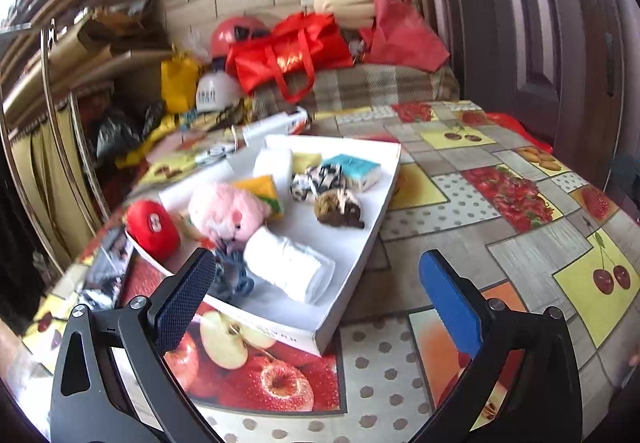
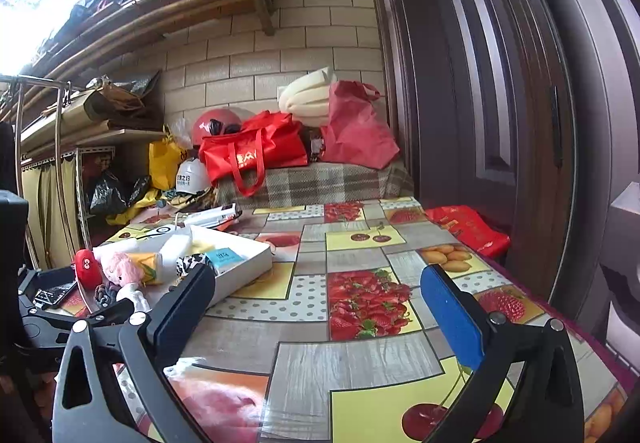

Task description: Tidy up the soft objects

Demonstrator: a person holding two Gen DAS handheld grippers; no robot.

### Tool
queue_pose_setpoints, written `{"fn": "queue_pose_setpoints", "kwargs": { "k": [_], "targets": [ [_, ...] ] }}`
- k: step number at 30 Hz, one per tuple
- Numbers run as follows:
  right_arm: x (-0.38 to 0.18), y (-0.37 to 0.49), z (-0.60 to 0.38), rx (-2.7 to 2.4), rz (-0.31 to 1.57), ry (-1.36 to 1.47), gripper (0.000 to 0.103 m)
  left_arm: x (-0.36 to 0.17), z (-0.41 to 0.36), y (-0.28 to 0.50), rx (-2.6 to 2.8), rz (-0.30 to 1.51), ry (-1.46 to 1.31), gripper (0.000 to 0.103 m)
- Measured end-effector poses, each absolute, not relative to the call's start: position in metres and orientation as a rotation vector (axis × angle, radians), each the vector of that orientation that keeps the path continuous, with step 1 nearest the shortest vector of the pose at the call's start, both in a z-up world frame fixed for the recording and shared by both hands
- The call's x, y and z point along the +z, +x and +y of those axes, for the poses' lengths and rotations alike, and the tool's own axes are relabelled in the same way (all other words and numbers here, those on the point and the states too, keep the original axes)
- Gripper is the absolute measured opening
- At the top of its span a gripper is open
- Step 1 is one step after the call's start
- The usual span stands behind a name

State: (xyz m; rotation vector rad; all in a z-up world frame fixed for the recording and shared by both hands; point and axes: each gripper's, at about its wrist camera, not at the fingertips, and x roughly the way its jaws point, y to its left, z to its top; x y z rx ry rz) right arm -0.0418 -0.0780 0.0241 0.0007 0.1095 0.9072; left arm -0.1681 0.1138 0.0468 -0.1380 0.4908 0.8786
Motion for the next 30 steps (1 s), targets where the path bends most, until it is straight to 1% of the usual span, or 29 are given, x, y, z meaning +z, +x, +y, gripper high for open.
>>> {"fn": "queue_pose_setpoints", "kwargs": {
  "k": [5, 12, 23, 30],
  "targets": [
    [0.023, -0.034, -0.081, 0.892, 0.144, 0.027, 0.103, 0.041, 0.124, -0.168, 0.879, 0.528, -0.195, 0.103],
    [0.023, -0.033, -0.081, 0.89, 0.15, 0.015, 0.103, 0.041, 0.123, -0.167, 0.881, 0.538, -0.188, 0.103],
    [0.022, -0.016, -0.086, 0.89, 0.213, 0.081, 0.103, 0.039, 0.126, -0.166, 0.884, 0.551, -0.184, 0.103],
    [0.023, -0.017, -0.085, 0.883, 0.203, 0.071, 0.103, 0.037, 0.126, -0.167, 0.883, 0.553, -0.189, 0.103]
  ]
}}
